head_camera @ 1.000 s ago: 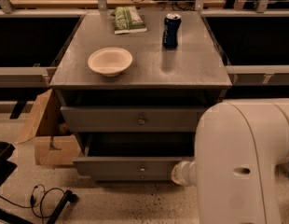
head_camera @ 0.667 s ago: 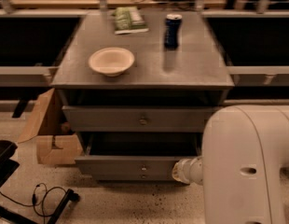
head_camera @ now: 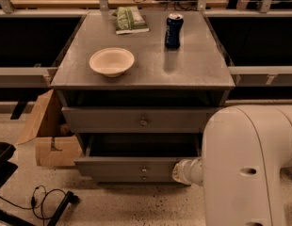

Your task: Close middle drawer

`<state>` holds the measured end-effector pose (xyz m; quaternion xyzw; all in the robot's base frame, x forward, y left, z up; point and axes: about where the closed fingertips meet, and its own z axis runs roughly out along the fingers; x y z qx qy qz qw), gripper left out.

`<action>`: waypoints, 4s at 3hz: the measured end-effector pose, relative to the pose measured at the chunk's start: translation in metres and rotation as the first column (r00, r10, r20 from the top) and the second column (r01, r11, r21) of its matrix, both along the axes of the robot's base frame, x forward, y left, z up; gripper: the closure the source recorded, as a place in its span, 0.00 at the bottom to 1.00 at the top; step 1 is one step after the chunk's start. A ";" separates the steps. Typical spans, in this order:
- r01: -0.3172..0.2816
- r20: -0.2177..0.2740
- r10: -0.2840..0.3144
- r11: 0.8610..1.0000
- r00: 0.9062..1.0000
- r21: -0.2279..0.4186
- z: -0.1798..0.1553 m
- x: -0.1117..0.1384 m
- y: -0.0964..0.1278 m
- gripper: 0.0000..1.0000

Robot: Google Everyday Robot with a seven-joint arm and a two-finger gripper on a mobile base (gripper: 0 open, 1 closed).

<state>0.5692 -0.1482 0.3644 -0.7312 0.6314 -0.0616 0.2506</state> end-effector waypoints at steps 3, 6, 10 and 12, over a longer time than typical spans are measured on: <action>-0.062 -0.018 0.062 0.998 0.998 0.023 -0.022 0.003 0.021 1.00; -0.121 0.001 0.121 0.992 0.993 0.023 -0.027 0.008 0.034 1.00; -0.121 0.001 0.121 0.992 0.993 0.023 -0.027 0.006 0.034 0.16; -0.121 0.001 0.121 0.992 0.993 0.023 -0.028 0.006 0.034 0.00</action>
Offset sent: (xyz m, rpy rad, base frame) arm 0.3300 0.0423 0.0854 0.0943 -0.3416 0.2079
